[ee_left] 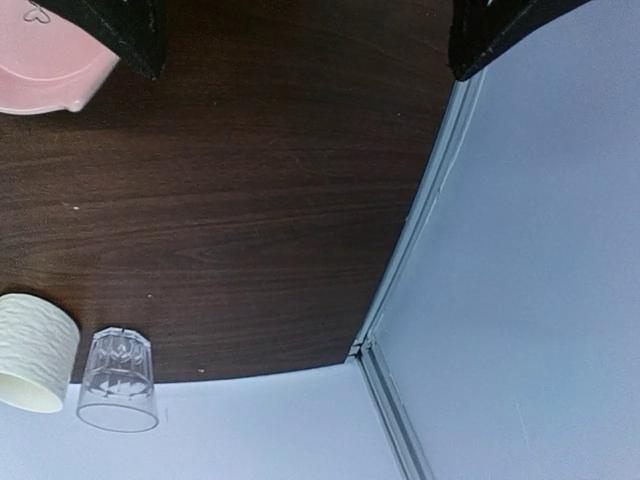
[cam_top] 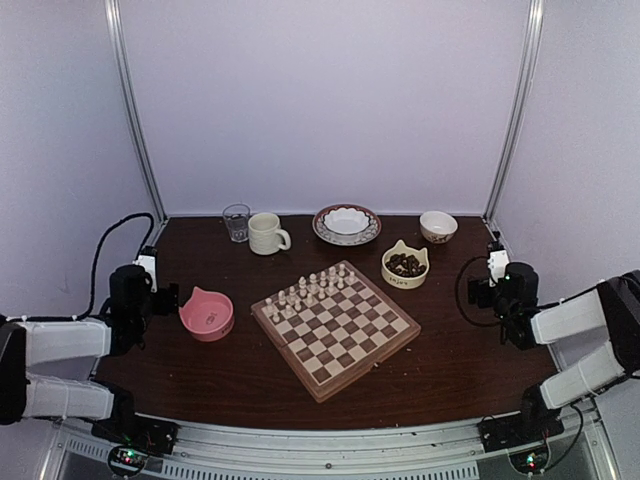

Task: Set up the chess pieces on the board
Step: Reset both arms

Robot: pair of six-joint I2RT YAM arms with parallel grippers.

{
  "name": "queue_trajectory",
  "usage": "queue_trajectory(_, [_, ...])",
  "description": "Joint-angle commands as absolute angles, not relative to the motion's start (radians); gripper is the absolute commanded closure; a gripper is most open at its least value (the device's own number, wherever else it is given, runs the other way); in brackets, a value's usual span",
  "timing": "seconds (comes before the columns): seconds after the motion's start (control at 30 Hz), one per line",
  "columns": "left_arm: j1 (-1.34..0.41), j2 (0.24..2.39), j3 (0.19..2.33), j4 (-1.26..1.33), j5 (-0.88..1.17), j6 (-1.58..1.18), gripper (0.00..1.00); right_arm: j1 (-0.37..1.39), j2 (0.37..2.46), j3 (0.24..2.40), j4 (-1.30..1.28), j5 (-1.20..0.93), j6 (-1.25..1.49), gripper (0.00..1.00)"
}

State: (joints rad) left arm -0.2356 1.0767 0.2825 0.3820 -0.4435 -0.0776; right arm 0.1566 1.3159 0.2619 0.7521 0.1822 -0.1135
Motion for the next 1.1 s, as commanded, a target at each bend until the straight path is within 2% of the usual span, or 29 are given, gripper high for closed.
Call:
queue_trajectory(0.0, [-0.148, 1.224, 0.260, 0.651, -0.315, -0.104, 0.03, 0.144, 1.443, 0.354, 0.884, 0.162, -0.149, 0.05])
queue_trajectory(0.13, [-0.118, 1.331, 0.312, 0.684, -0.287, -0.085, 0.02, 0.082, 1.563, 0.348, 1.041, 0.160, -0.078, 0.04])
queue_trajectory(0.23, [-0.117, 1.360, 0.295, 0.780, -0.265, -0.036, 0.02, 0.062, 1.545, 0.399, 0.904, 0.135, -0.057, 0.03])
queue_trajectory(0.37, [-0.115, 1.406, 0.274, 0.892, -0.256, -0.011, 0.02, 0.058, 1.547, 0.398, 0.908, 0.123, -0.055, 0.00])
queue_trajectory(0.47, [-0.071, 1.565, 0.249, 1.093, -0.181, -0.023, 0.02, 0.058, 1.556, 0.392, 0.935, 0.123, -0.060, 0.00])
queue_trajectory(0.67, [-0.015, 1.561, 0.364, 0.843, -0.024, -0.032, 0.02, 0.057, 1.554, 0.393, 0.930, 0.119, -0.059, 0.01])
queue_trajectory(1.07, [-0.015, 1.568, 0.359, 0.872, -0.018, -0.025, 0.02, 0.057, 1.555, 0.394, 0.931, 0.120, -0.058, 0.01])
